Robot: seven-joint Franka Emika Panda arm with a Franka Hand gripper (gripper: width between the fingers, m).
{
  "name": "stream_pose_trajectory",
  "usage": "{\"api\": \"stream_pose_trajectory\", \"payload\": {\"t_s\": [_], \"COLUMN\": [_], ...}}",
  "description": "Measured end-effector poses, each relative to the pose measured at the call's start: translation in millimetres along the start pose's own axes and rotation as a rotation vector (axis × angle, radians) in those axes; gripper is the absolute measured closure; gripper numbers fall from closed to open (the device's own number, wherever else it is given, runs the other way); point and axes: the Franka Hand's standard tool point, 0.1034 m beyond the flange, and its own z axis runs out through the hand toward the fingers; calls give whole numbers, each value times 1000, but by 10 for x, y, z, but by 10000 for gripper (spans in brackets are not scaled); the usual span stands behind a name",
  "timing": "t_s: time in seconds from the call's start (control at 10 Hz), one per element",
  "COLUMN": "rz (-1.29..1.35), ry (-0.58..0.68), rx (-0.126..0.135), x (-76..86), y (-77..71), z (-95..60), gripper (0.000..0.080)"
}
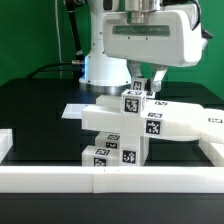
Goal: Assemble chair
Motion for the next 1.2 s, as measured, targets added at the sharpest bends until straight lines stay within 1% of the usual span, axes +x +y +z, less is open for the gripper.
{"api": "stream_pose_trajectory", "payload": {"t_s": [0.2,0.3,0.4,0.5,0.7,1.2], "rz": [-14,-42,-106,-210,-426,-898], "ry": [0,4,16,21,24,21], "rx": [-1,-9,-25,-27,-24,-35], "x": [-1,-12,-39,-50,-43,-22], "y": [1,2,-11,-21,-33,-24], "z": [1,2,-2,-8,-15,-16], "gripper": [502,327,187,161,153,151]}}
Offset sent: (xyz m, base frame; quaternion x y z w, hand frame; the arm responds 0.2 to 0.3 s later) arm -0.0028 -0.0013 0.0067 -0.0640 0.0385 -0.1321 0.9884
